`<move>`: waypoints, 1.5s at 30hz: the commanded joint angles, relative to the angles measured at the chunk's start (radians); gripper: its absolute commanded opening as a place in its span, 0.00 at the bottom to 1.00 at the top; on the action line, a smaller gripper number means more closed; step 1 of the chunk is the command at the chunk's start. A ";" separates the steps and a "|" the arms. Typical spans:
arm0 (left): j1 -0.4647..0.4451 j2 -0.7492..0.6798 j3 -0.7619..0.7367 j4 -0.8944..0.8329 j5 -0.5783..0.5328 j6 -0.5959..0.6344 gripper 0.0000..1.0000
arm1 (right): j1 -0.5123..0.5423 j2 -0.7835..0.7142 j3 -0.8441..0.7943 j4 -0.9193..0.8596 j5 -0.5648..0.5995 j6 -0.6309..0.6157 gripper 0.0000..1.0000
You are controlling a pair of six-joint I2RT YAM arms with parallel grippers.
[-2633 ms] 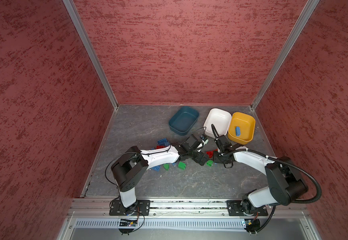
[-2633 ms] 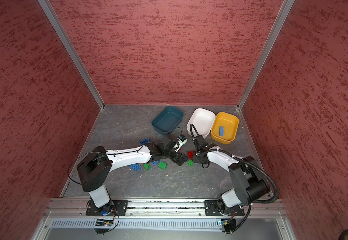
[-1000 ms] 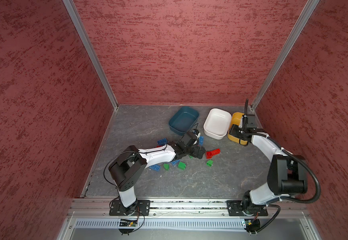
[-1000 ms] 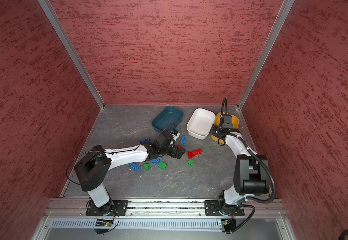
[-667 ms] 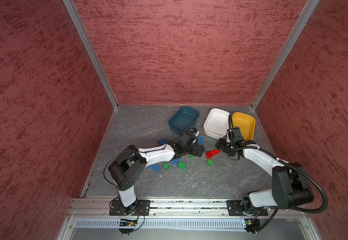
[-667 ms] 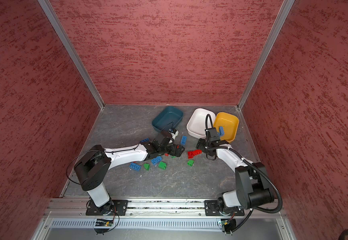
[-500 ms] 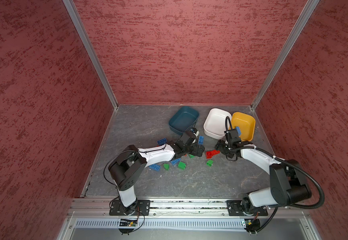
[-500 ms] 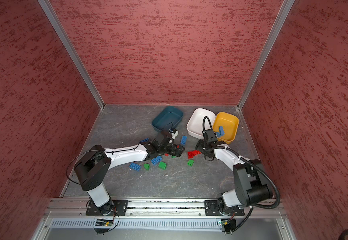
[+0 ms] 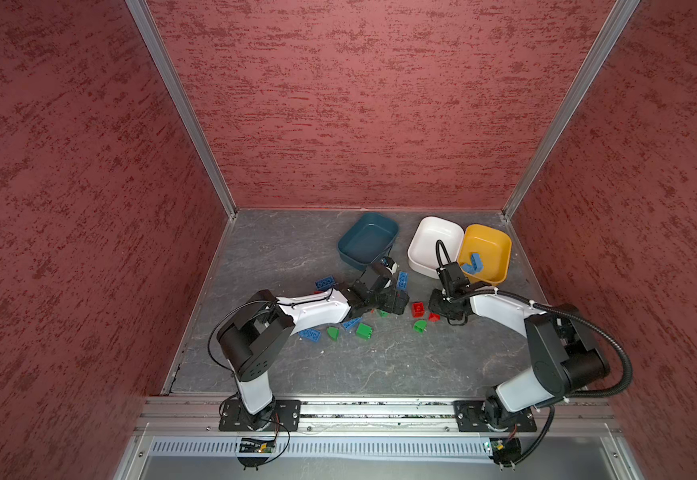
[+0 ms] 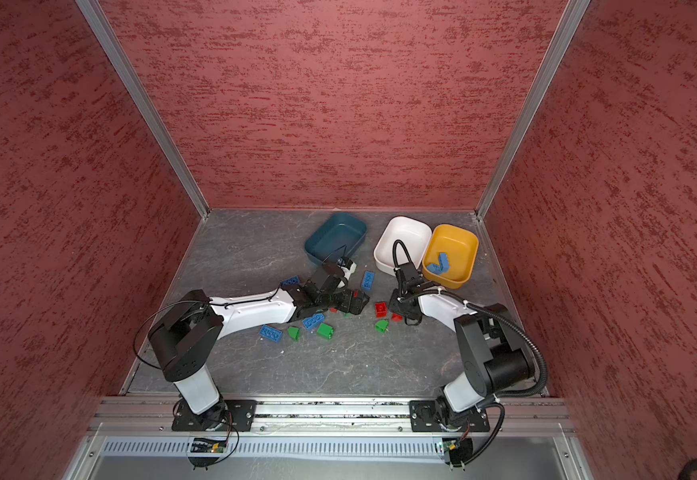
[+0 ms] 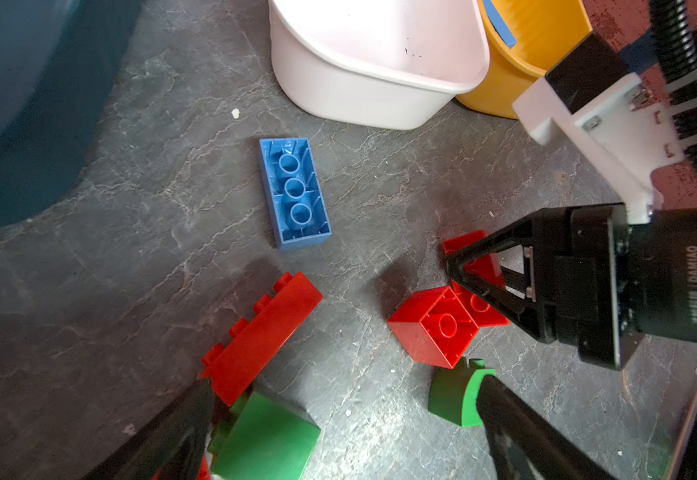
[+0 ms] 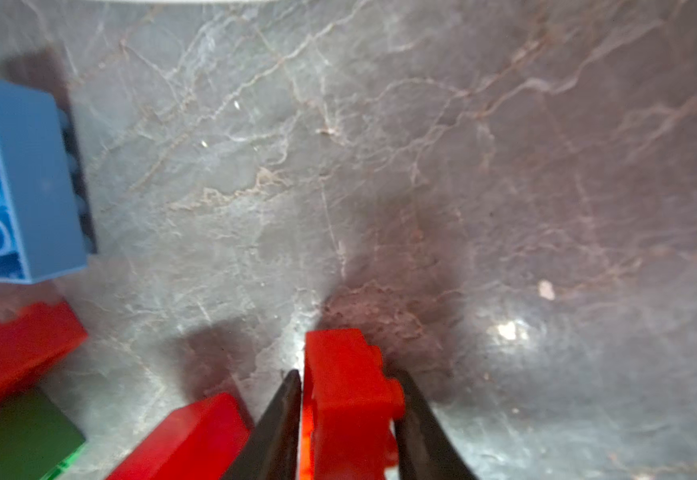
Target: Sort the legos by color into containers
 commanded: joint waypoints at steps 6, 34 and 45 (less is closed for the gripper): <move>0.001 -0.010 -0.007 0.012 -0.029 -0.011 0.99 | 0.003 -0.065 0.005 0.033 0.036 -0.079 0.16; -0.030 0.162 0.326 -0.655 -0.004 -0.069 0.80 | -0.172 0.306 0.532 0.291 0.024 -0.343 0.10; -0.031 0.283 0.460 -0.780 0.000 -0.090 0.67 | -0.187 0.511 0.863 0.100 0.040 -0.388 0.58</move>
